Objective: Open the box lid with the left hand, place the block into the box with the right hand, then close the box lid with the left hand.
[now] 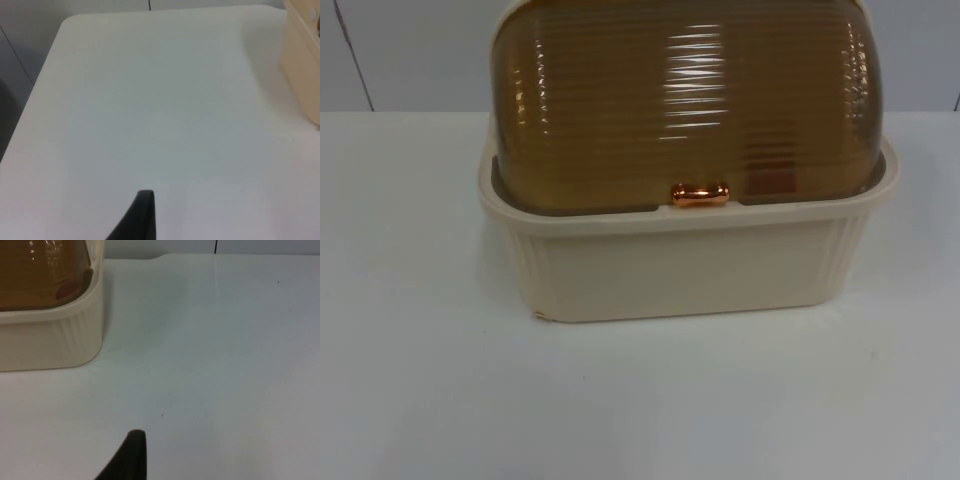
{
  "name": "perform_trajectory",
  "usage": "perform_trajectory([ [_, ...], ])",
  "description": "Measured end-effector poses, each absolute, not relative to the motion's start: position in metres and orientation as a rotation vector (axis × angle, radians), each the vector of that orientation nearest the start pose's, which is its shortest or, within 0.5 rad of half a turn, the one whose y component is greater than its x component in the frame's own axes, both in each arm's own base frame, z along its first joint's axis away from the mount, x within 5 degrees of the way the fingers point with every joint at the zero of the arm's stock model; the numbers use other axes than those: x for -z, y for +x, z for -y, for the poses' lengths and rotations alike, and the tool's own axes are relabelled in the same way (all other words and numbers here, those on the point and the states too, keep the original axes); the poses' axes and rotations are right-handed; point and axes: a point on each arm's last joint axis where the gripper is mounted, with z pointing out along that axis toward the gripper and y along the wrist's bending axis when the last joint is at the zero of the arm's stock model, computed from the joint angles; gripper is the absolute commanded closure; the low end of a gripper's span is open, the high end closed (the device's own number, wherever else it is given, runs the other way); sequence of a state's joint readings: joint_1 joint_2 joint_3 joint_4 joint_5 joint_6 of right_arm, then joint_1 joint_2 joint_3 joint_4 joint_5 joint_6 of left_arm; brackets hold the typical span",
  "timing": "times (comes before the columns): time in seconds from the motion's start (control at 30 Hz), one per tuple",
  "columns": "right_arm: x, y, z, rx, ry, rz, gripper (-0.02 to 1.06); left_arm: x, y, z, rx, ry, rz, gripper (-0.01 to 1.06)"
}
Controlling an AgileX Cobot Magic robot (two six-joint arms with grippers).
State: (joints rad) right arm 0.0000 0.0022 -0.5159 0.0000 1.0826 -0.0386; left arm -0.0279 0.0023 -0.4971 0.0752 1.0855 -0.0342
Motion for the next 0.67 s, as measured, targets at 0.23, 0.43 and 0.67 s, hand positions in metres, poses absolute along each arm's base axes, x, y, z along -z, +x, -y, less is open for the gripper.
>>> perform_trajectory([
  [0.23, -0.2799, -0.0073, 0.0000, 0.024, -0.040, -2.052, 0.00, -0.2747, -0.0052, -0.0062, -0.052, -0.011, -2.072, 0.00],
  [0.43, -0.2799, -0.0073, -0.0006, 0.016, -0.040, -2.052, 0.00, -0.2747, -0.0052, -0.0062, -0.052, -0.011, -2.072, 0.00],
  [0.67, -0.2799, -0.0073, -0.0006, 0.016, -0.040, -2.052, 0.00, -0.2746, -0.0052, -0.0054, -0.048, 0.003, -2.073, 0.00],
])
